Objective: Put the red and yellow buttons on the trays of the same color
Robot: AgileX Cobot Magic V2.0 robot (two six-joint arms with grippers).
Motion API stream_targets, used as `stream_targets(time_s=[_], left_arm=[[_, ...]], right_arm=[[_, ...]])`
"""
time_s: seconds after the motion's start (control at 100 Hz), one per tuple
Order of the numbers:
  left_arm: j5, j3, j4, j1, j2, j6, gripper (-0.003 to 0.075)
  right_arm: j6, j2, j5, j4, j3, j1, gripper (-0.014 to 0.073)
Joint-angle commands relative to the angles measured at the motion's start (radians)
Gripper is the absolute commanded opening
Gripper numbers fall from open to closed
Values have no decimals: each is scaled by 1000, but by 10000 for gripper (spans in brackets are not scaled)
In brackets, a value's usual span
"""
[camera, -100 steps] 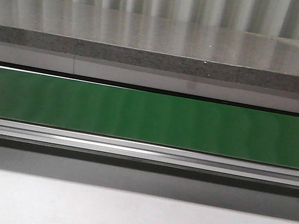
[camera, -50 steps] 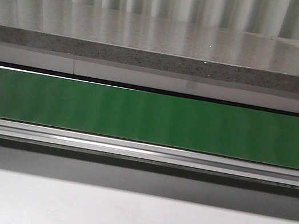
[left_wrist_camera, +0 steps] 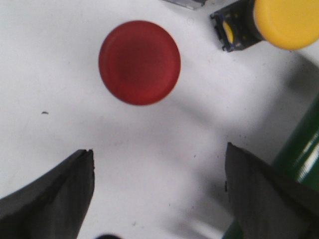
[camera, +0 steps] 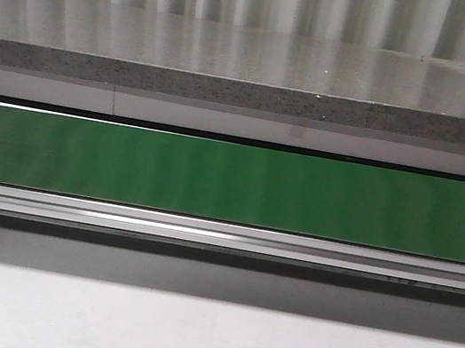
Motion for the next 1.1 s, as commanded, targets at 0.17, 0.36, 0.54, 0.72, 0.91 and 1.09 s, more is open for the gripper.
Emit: stream_targets(time_s=[0.17,0.36,0.54,0.72,0.91,1.09], left_arm=[[-169,-39,-14,2,28,-7,514],[-236,-72,-14,2,50,-7,512],[-254,-87,-14,2,52,-7,494],[-242,-87,-14,2,52,-7,344],[-240,-87,-14,2,52,-7,231],[-214,-87,-14,2,23,-7,202]], right_arm=[[-9,8,-59,4,-24,1,-66],[-9,8,-59,4,-24,1,-66],[-9,8,-59,4,-24,1,-66],[-9,8,-59,4,-24,1,-66],[-9,8,-59,4,-24,1,-66],[-9,8,-59,4,-24,1,-66]])
